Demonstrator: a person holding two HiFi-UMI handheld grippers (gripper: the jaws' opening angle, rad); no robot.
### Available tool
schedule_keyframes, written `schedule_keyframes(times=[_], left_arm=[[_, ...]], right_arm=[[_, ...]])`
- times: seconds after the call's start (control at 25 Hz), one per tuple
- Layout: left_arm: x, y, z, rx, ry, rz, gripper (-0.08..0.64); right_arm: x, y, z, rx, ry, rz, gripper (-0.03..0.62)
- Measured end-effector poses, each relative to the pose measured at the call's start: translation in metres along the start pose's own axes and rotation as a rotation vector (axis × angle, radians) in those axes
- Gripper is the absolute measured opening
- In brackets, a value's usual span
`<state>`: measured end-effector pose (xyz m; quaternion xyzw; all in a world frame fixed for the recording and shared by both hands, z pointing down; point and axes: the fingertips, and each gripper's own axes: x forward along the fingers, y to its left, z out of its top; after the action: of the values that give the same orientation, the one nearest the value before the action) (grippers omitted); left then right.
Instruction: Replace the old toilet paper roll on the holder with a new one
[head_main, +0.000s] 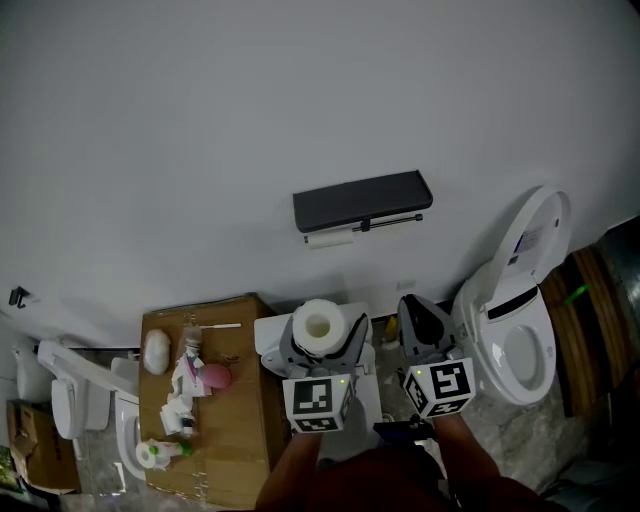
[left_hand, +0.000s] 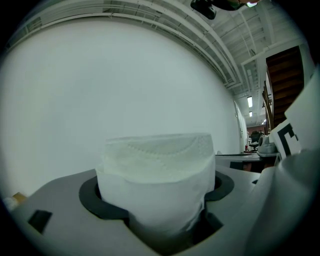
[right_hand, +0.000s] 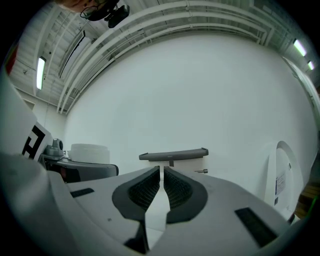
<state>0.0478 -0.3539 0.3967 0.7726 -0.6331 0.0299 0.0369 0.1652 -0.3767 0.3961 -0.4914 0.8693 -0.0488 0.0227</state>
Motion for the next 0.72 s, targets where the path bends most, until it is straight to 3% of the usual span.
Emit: schedule_keyframes(times=[0.72], left_arm=[[0.040, 0.057, -0.007, 0.004, -0.001, -0.047, 0.456]], right_arm=[[0.070, 0.035, -0.021, -0.019, 0.033, -0.014, 0.037]])
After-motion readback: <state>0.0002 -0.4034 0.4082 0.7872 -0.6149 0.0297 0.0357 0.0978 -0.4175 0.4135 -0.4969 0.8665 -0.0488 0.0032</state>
